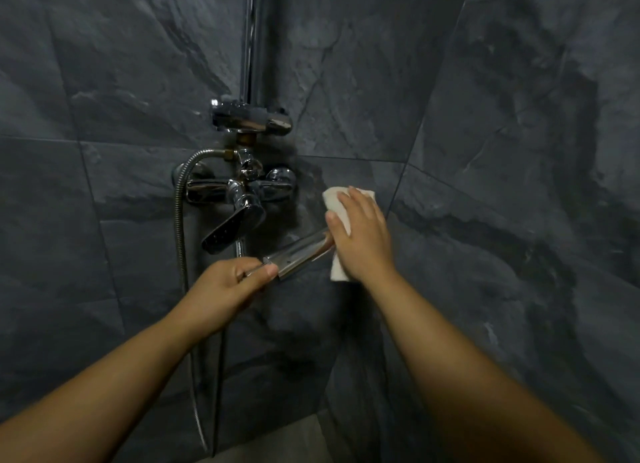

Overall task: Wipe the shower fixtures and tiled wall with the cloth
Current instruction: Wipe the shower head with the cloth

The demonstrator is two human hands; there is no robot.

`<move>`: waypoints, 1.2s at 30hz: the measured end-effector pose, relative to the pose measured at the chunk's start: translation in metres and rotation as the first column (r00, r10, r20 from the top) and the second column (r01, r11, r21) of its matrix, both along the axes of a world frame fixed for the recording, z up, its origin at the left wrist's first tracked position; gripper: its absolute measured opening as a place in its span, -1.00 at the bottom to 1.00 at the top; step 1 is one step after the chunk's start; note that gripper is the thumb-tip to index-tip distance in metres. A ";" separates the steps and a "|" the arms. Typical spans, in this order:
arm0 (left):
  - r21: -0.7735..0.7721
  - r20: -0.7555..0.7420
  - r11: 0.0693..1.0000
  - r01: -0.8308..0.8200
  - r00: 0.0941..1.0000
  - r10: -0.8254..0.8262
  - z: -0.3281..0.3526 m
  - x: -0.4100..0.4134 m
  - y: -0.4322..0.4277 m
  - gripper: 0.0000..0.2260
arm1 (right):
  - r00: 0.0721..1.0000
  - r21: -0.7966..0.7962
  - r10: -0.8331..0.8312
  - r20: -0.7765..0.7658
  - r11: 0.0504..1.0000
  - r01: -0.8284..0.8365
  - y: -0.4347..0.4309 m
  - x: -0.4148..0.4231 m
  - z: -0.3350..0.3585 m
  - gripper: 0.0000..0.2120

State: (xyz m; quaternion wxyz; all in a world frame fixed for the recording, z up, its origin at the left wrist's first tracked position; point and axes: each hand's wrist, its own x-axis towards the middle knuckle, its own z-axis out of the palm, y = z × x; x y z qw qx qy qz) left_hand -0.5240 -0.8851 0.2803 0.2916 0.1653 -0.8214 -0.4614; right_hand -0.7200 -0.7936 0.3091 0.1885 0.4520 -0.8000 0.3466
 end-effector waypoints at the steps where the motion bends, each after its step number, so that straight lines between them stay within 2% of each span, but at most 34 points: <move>1: 0.020 -0.018 1.000 0.011 1.000 -0.010 -0.001 0.002 0.000 -0.51 | 0.998 0.009 0.026 0.060 1.000 -0.027 -0.002 -0.011 0.006 -0.60; 2: 0.032 -0.038 0.999 0.024 0.999 -0.023 -0.001 0.005 0.000 -0.45 | 0.971 -0.014 0.068 0.228 0.998 -0.067 -0.002 -0.023 0.015 -0.65; 3: 0.036 -0.058 0.999 0.034 0.998 -0.032 0.000 0.007 0.001 -0.41 | 0.879 -0.094 0.141 0.456 0.989 -0.110 0.000 -0.033 0.026 -0.71; 4: 0.037 -0.078 0.999 0.038 0.996 -0.035 0.001 0.010 0.001 -0.38 | 0.759 -0.168 0.197 0.621 0.979 -0.116 0.001 -0.043 0.033 -0.78; 5: 0.036 -0.092 0.999 0.036 0.995 -0.032 0.002 0.010 0.001 -0.37 | 0.690 -0.184 0.204 0.695 0.977 -0.103 0.003 -0.046 0.041 -0.79; 6: 0.035 -0.100 0.999 0.026 0.995 -0.022 0.002 0.010 0.000 -0.37 | 0.714 -0.127 0.142 0.686 0.989 -0.075 0.002 -0.047 0.044 -0.78; 7: 0.034 -0.106 0.999 0.011 0.994 -0.007 0.003 0.009 0.000 -0.38 | 0.803 -0.028 0.047 0.594 0.999 -0.039 0.000 -0.043 0.041 -0.77; 9: 0.035 -0.115 0.999 -0.010 0.993 0.014 0.002 0.004 0.002 -0.40 | 0.966 0.117 -0.089 0.243 0.991 0.062 -0.002 -0.020 0.030 -0.66; 10: 0.035 -0.118 0.999 -0.019 0.993 0.023 0.001 0.001 0.003 -0.42 | 0.996 0.141 -0.071 0.061 0.988 0.062 -0.003 -0.006 0.025 -0.61; 11: 0.046 -0.120 0.999 -0.026 0.992 0.032 -0.001 0.000 0.004 -0.43 | 0.999 0.152 -0.016 -0.050 0.988 0.023 -0.002 0.007 0.021 -0.60; 12: 0.064 -0.124 0.998 -0.028 0.992 0.036 -0.003 -0.001 0.005 -0.43 | 0.995 0.167 0.036 -0.088 0.986 -0.021 -0.002 0.007 0.020 -0.61; 13: 0.081 -0.133 0.996 -0.022 0.991 0.033 -0.004 0.000 0.006 -0.43 | 0.997 0.176 0.056 -0.061 0.983 -0.045 0.000 0.006 0.025 -0.63; 14: 0.088 -0.143 0.996 -0.012 0.989 0.024 -0.005 0.001 0.006 -0.42 | 0.997 0.154 0.063 0.033 0.986 -0.067 0.002 -0.004 0.031 -0.64; 15: 0.091 -0.159 0.996 -0.002 0.987 0.017 -0.005 0.004 0.006 -0.43 | 0.978 0.087 0.078 0.193 0.992 -0.097 0.005 -0.013 0.039 -0.65; 16: 0.102 -0.176 0.995 0.003 0.984 0.015 -0.004 0.007 0.006 -0.46 | 0.910 -0.027 0.101 0.402 0.995 -0.098 0.010 -0.022 0.047 -0.66; 17: 0.121 -0.196 0.993 0.006 0.980 0.018 -0.002 0.009 0.006 -0.50 | 0.785 -0.143 0.150 0.601 0.986 -0.079 0.016 -0.027 0.054 -0.67; 18: 0.132 -0.209 0.991 0.008 0.978 0.019 0.000 0.011 0.005 -0.52 | 0.656 -0.232 0.201 0.728 0.972 -0.039 0.022 -0.030 0.057 -0.69; 19: 0.131 -0.215 0.991 0.009 0.976 0.020 0.002 0.011 0.006 -0.54 | 0.585 -0.279 0.226 0.779 0.960 0.000 0.023 -0.033 0.054 -0.70; 20: 0.123 -0.220 0.992 0.009 0.975 0.018 0.003 0.009 0.008 -0.54 | 0.571 -0.309 0.228 0.789 0.950 0.048 0.021 -0.034 0.052 -0.71; 21: 0.113 -0.223 0.994 0.008 0.975 0.017 0.003 0.008 0.010 -0.51 | 0.595 -0.328 0.208 0.777 0.939 0.100 0.017 -0.032 0.048 -0.69; 24: 0.114 -0.212 0.993 -0.011 0.977 0.035 0.000 -0.001 0.014 -0.42 | 0.758 -0.293 0.023 0.651 0.929 0.224 0.005 -0.010 0.028 -0.49; 27: 0.172 -0.197 0.985 0.005 0.980 0.029 -0.003 -0.008 0.016 -0.39 | 0.907 -0.291 -0.064 0.417 0.936 0.200 -0.002 0.027 0.003 -0.44; 29: 0.180 -0.181 0.983 0.022 0.983 0.011 -0.004 -0.008 0.017 -0.43 | 0.923 -0.363 -0.020 0.384 0.916 0.171 -0.001 0.028 0.003 -0.46; 31: 0.170 -0.174 0.984 0.045 0.985 -0.015 -0.003 -0.005 0.016 -0.51 | 0.838 -0.459 0.057 0.543 0.856 0.239 -0.002 0.000 0.015 -0.52; 33: 0.178 -0.182 0.980 0.086 0.982 -0.054 -0.002 -0.002 0.016 -0.54 | 0.594 -0.539 0.277 0.755 0.778 0.322 0.004 -0.029 0.034 -0.60; 34: 0.184 -0.179 0.978 0.096 0.982 -0.063 -0.002 -0.001 0.015 -0.55 | 0.502 -0.574 0.380 0.776 0.756 0.314 0.006 -0.033 0.038 -0.64; 35: 0.192 -0.174 0.977 0.095 0.983 -0.061 -0.001 0.000 0.015 -0.56 | 0.493 -0.592 0.413 0.766 0.753 0.289 0.007 -0.031 0.040 -0.67; 36: 0.199 -0.170 0.976 0.090 0.984 -0.056 0.000 0.000 0.015 -0.56 | 0.550 -0.576 0.364 0.752 0.769 0.278 0.007 -0.024 0.040 -0.68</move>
